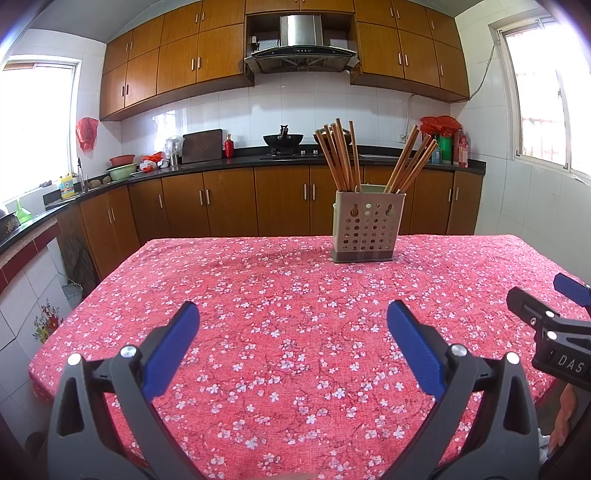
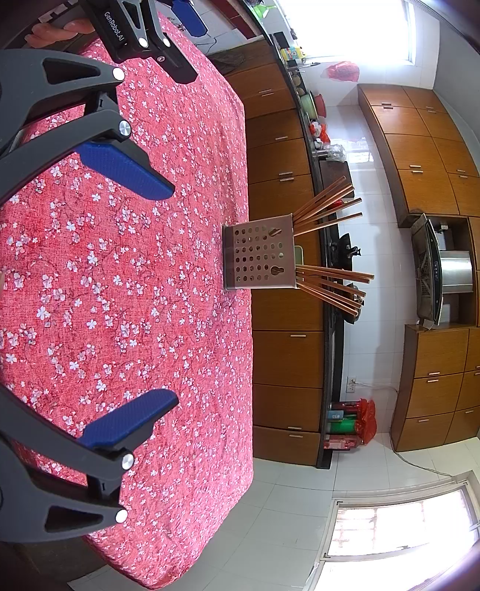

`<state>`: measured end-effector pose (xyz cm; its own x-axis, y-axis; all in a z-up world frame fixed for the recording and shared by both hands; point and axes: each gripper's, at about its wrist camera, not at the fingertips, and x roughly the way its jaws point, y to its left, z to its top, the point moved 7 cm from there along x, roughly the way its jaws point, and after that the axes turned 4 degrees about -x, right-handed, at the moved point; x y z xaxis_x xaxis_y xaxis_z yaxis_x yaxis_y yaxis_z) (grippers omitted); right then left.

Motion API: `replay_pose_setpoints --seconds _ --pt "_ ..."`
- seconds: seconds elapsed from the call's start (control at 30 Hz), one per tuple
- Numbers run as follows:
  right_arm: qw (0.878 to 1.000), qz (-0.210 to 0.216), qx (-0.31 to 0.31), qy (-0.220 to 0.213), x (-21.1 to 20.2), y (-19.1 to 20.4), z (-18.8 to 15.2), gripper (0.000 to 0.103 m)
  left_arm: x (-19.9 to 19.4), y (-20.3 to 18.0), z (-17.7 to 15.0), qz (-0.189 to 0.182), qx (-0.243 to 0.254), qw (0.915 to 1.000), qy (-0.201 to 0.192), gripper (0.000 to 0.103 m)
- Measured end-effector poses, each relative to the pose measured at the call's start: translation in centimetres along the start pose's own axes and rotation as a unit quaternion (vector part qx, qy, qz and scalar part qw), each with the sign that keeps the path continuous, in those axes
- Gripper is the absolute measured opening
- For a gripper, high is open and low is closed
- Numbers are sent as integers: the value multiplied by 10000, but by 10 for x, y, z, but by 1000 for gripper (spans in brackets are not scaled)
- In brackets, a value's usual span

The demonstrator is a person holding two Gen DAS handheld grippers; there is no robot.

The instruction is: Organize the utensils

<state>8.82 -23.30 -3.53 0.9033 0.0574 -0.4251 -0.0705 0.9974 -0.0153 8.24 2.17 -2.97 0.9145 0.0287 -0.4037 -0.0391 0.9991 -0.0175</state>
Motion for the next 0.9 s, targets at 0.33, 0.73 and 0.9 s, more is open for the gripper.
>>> replay_pose_setpoints --seconds 0.33,0.73,0.9 --pt "10000 -2 3 3 0 0 0 101 1 2 -1 -34 18 10000 11 99" --pt "10000 -5 9 20 2 1 -2 101 2 5 0 -45 3 10000 29 99" --pt "10000 -5 11 24 2 1 -2 101 1 5 0 -55 17 10000 29 99"
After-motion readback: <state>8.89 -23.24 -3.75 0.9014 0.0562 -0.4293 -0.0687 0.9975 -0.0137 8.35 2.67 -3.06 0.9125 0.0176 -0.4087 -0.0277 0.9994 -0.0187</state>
